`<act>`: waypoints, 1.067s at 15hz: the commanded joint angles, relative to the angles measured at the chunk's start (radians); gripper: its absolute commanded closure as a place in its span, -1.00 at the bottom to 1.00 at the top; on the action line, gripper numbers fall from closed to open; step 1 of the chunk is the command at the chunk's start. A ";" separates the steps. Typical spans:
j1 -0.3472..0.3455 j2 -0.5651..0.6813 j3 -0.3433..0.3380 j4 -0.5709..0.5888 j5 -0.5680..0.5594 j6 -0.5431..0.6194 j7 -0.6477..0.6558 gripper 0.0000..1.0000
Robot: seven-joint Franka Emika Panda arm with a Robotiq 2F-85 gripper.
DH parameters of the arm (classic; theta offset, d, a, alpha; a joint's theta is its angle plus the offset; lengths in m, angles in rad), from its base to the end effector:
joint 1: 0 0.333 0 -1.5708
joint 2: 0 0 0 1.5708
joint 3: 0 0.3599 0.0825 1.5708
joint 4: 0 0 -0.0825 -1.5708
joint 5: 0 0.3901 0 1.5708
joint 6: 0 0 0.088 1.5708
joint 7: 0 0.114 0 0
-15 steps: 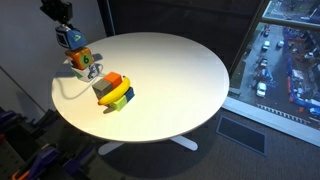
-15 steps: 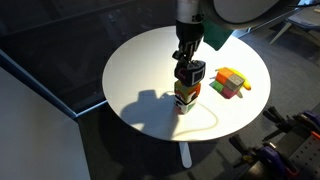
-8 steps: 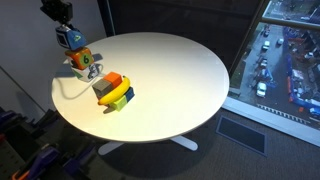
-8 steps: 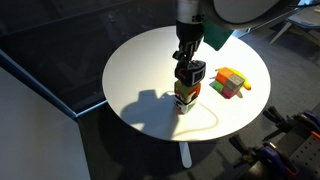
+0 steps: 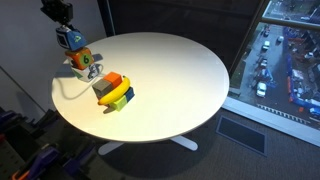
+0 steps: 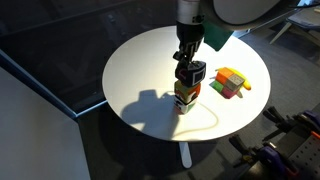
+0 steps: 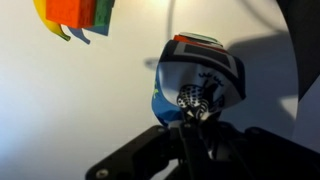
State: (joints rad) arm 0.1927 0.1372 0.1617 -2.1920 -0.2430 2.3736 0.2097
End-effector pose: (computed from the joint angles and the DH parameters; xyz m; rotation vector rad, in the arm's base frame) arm 0.5309 0.1908 0.3611 2.9703 0.4700 0.1321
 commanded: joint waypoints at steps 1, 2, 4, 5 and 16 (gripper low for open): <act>0.007 0.000 -0.008 -0.002 -0.007 0.009 0.013 0.90; 0.007 0.002 -0.008 -0.003 -0.008 0.010 0.014 0.90; 0.007 0.007 -0.008 -0.003 -0.008 0.011 0.014 0.90; 0.007 0.008 -0.009 -0.003 -0.009 0.012 0.015 0.90; 0.010 0.031 -0.013 0.002 -0.011 0.018 0.017 0.90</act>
State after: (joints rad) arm 0.1927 0.1669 0.1592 -2.1946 -0.2430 2.3780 0.2097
